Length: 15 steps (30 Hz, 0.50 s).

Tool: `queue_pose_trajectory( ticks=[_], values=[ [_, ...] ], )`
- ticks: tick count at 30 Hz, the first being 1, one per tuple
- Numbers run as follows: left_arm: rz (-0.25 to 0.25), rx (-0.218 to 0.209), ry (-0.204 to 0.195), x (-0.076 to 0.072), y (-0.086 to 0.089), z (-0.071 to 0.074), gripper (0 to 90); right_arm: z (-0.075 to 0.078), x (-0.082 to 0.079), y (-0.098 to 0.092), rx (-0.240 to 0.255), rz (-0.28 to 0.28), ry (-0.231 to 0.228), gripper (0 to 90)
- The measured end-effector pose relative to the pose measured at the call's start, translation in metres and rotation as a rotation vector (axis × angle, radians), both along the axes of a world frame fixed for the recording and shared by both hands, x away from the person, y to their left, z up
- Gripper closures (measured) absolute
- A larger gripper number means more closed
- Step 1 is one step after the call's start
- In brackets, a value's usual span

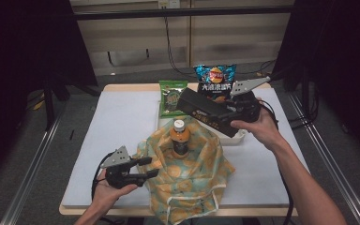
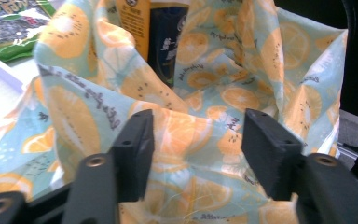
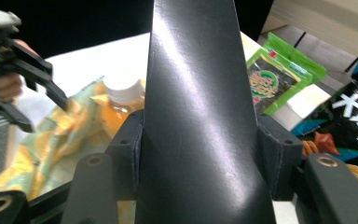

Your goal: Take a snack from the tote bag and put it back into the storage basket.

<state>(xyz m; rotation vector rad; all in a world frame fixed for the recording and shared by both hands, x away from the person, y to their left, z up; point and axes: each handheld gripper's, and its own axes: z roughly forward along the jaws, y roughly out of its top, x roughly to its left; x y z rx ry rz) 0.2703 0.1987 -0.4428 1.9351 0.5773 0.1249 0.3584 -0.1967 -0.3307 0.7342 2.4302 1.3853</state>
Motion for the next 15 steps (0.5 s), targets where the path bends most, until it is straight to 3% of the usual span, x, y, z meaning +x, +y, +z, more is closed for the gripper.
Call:
queue_pose_trajectory(
  ticks=[8,15],
  values=[
    [0.049,-0.016,-0.003,-0.001,0.011,0.003,27.2,-0.016,0.017,-0.005,-0.017,-0.029,0.014,43.4],
    [0.086,0.007,0.013,-0.005,0.031,-0.003,23.5,-0.023,0.026,-0.009,-0.02,-0.052,0.028,43.5]
  ],
)
